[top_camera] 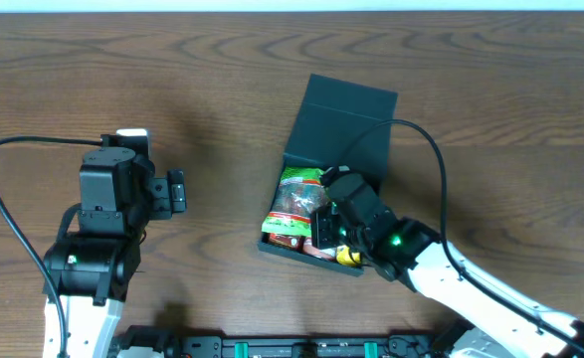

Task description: Pack container

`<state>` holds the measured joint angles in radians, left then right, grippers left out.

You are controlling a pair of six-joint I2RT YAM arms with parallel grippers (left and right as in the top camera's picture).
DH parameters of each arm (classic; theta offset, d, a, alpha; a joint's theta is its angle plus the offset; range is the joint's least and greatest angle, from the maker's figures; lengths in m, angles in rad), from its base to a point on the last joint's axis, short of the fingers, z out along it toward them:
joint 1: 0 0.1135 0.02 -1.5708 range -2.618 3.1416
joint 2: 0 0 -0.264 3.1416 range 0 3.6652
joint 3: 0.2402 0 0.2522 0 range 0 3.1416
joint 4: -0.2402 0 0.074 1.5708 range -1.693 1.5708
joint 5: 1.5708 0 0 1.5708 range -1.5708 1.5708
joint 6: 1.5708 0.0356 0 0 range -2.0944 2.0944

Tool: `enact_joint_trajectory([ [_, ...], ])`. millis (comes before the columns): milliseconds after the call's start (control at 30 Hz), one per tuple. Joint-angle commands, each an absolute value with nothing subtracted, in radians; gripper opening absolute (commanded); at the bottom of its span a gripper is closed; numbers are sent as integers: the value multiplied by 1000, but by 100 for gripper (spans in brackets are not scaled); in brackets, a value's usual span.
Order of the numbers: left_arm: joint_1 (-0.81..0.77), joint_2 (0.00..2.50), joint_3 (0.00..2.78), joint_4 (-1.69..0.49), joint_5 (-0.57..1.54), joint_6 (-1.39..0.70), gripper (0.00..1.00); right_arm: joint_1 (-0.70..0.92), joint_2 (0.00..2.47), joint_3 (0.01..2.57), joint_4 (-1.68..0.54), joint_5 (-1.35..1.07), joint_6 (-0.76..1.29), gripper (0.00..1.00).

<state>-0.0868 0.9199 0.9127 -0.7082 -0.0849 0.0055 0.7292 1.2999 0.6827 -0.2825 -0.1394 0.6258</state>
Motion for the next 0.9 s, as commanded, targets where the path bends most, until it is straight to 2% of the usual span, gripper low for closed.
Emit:
enact_joint_trajectory([
  [0,-83,914,908,-710,-85,23,95,765,1260,747,-277,-189,645,1],
  [367,-83,914,908,-710,-85,23,95,827,1387,737,-117,-209,688,2],
  [700,-83,914,908,-710,-85,23,95,826,1555,737,-112,-177,680,2],
  [867,-83,914,908,-710,-85,23,95,826,1553,743,-80,-203,680,2],
])
